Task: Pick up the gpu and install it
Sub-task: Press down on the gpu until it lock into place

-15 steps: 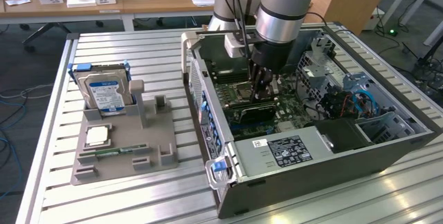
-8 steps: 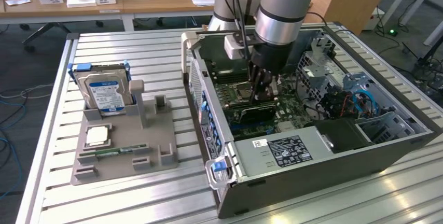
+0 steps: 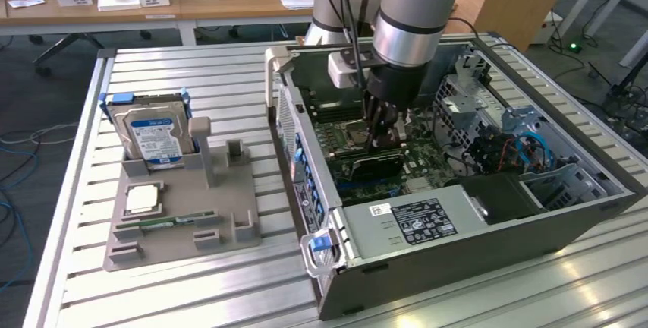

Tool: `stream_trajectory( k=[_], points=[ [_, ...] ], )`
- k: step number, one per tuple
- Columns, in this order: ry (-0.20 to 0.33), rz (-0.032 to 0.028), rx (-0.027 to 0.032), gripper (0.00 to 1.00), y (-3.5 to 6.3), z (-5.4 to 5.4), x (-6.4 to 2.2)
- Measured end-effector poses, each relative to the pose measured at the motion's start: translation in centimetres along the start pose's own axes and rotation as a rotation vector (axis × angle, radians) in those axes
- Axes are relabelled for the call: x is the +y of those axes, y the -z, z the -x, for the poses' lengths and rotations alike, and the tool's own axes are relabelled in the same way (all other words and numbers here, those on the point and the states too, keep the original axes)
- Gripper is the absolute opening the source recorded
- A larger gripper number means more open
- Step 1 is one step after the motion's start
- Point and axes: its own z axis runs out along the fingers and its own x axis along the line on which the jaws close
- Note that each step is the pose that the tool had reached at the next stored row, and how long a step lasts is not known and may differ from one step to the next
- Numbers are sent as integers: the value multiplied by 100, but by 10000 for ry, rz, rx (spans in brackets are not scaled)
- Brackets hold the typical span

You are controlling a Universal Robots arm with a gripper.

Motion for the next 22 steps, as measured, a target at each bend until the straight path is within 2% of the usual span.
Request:
stream_trajectory(
  k=[22],
  points=[
    [0,0,0,11,-23,2,0]
  ],
)
